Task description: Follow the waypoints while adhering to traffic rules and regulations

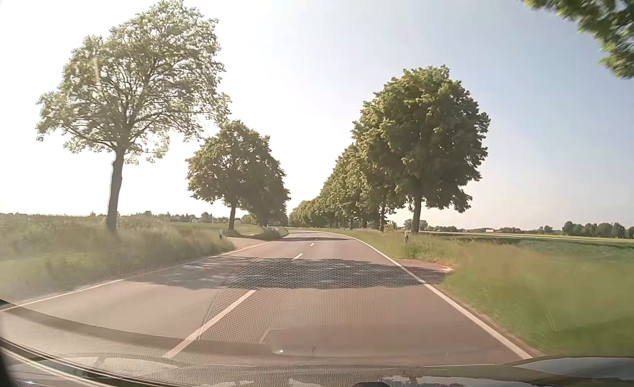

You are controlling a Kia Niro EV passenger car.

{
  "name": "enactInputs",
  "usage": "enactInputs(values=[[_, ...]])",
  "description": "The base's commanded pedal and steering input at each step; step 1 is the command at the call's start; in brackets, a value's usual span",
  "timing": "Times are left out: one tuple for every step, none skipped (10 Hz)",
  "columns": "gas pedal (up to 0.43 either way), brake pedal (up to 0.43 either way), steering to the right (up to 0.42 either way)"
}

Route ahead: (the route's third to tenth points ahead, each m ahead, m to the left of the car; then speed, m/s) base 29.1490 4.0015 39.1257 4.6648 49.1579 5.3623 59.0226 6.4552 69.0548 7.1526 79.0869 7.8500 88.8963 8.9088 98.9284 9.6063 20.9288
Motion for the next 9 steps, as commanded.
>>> enactInputs(values=[[0.209, 0.0, -0.002], [0.209, 0.0, -0.003], [0.209, 0.0, -0.003], [0.209, 0.0, -0.003], [0.209, 0.0, -0.003], [0.209, 0.0, -0.003], [0.209, 0.0, -0.002], [0.209, 0.0, -0.003], [0.209, 0.0, -0.003]])
